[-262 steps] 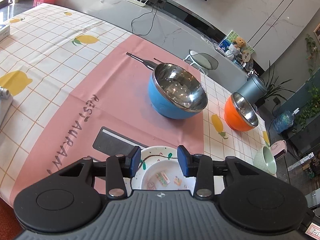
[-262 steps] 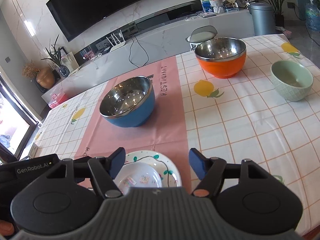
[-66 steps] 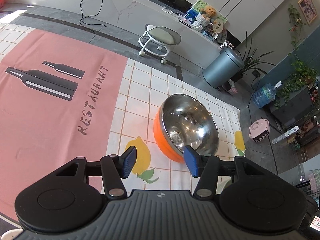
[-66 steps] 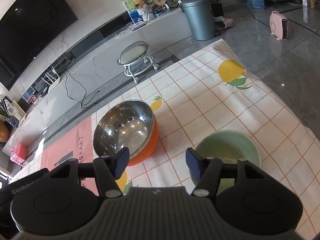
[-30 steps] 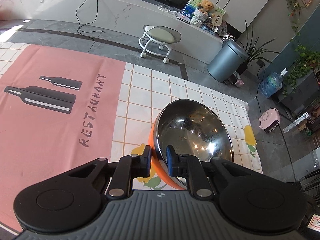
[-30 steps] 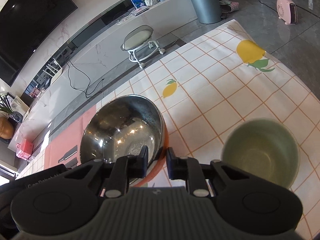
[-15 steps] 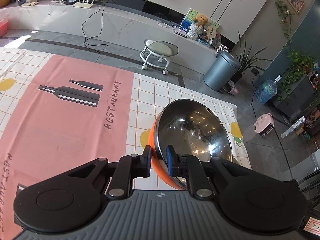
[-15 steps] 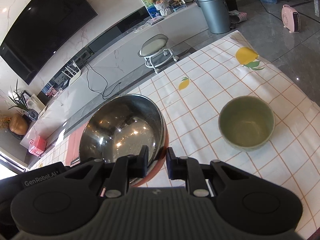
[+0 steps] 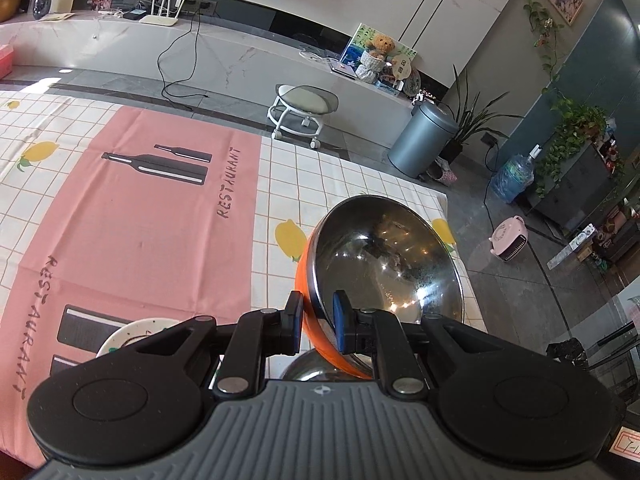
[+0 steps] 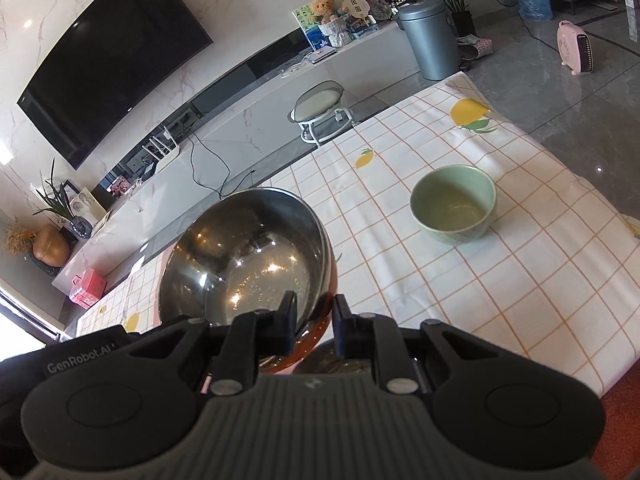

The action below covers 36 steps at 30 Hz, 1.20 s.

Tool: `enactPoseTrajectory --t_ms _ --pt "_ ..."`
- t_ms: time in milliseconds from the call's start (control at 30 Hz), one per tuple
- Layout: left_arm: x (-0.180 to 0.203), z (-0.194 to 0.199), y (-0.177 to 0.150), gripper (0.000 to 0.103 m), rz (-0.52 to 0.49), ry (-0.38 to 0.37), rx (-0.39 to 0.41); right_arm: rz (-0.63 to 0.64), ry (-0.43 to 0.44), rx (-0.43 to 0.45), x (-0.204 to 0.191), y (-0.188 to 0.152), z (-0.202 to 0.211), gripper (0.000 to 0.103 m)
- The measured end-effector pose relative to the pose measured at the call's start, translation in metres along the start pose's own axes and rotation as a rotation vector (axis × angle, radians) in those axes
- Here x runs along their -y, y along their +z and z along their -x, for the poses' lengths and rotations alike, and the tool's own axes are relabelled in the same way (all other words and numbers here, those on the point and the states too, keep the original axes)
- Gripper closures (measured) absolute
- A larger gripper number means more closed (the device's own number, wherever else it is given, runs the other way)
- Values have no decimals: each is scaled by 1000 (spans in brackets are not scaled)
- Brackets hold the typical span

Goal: Organize plates and bowls
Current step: 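Lift the orange bowl with the left gripper, then carry the orange bowl over the blue bowl and lower it inside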

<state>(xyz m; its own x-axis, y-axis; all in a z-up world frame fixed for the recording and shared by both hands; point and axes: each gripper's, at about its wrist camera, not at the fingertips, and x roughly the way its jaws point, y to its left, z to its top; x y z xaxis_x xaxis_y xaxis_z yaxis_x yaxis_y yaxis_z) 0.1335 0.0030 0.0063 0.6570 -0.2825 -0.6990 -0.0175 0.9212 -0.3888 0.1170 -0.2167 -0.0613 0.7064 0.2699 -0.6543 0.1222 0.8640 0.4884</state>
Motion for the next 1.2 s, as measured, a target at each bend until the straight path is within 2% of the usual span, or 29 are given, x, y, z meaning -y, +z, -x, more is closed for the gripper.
enactPoseTrajectory --t_ms 300,533,833,1200 --pt "4 9 -26 86 -32 -29 -27 2 -18 18 14 -21 29 87" --pt "4 5 -43 84 -44 -55 -77 -15 -37 24 28 -29 42 88" --pt "-3 0 -59 84 -38 -46 -139 -26 -49 -39 40 -45 34 88" --pt "-8 -9 -65 82 -3 -45 -200 -45 -59 -87 48 -47 24 88"
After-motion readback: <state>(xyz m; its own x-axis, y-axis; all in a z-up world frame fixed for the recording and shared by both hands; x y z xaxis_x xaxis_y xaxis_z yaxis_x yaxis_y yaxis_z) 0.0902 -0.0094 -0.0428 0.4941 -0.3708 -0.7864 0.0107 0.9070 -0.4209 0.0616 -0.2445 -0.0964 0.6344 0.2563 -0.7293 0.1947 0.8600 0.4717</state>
